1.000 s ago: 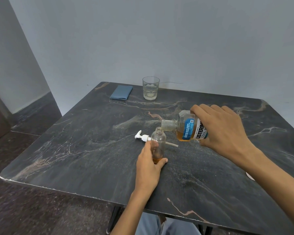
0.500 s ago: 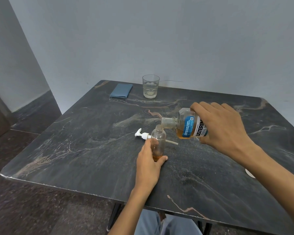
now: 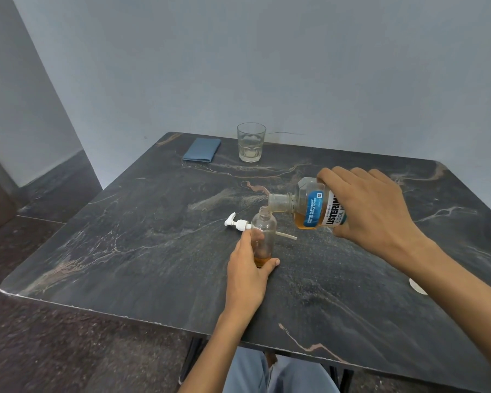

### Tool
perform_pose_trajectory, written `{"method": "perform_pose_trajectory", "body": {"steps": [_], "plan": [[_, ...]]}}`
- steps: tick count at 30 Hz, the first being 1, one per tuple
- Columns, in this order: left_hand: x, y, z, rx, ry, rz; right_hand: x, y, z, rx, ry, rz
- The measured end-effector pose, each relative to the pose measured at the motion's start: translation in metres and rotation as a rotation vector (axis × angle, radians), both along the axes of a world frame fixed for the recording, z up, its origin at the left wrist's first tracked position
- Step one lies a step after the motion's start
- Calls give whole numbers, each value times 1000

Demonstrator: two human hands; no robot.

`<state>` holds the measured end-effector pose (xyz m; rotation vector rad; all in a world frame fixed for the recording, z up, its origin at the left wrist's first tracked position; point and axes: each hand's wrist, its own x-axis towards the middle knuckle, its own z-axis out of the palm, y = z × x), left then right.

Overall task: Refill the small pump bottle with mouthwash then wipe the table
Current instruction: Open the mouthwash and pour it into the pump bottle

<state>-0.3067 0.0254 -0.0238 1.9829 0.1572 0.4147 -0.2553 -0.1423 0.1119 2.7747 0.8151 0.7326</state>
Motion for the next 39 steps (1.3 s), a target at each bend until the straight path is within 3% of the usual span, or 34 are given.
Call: {"method": "perform_pose_trajectory", "body": {"steps": [39], "plan": [[0, -1, 0, 3, 1, 7, 0, 0, -1, 35, -27, 9]]}}
